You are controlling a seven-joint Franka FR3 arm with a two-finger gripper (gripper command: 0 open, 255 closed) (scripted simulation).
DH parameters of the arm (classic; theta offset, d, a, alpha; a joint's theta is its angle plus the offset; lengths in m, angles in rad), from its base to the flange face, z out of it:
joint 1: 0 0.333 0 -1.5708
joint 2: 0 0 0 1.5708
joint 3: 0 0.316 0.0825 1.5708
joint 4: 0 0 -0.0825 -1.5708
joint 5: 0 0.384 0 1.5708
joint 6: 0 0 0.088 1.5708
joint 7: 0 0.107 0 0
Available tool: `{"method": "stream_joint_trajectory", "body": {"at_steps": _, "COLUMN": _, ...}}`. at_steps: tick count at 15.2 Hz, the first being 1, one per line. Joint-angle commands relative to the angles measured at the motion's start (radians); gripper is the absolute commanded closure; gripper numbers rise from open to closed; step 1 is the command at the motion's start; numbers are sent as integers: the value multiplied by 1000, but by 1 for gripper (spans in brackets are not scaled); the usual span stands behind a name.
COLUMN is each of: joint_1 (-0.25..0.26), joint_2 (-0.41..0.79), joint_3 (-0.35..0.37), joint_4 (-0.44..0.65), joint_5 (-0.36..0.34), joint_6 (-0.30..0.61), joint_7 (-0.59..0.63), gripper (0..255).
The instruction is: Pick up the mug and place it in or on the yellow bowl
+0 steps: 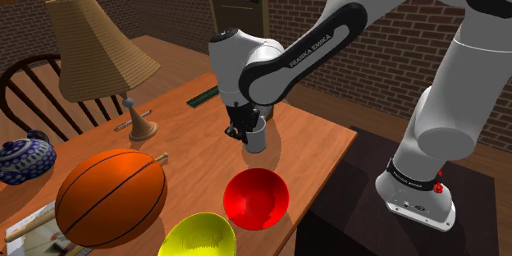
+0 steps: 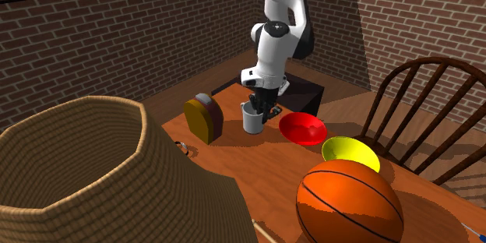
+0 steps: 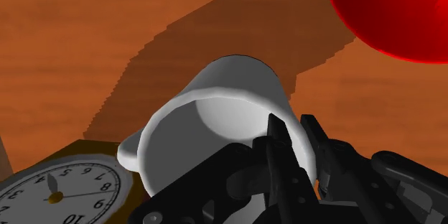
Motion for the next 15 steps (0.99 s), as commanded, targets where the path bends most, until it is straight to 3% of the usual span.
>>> {"method": "stream_joint_trajectory", "body": {"at_steps": 1, "joint_1": 0, "joint_2": -17, "joint_3": 0, "joint_4": 14, "joint_5": 10, "joint_6": -29, "joint_7": -8, "gripper": 255}}
{"method": "stream_joint_trajectory", "body": {"at_steps": 13, "joint_1": -3, "joint_2": -81, "joint_3": -6, "joint_4": 114, "joint_5": 47, "joint_6": -185, "joint_7": -41, "gripper": 255}}
{"method": "stream_joint_trajectory", "body": {"at_steps": 15, "joint_1": 20, "joint_2": -58, "joint_3": 21, "joint_4": 144, "joint_5": 39, "joint_6": -197, "joint_7": 12, "gripper": 255}}
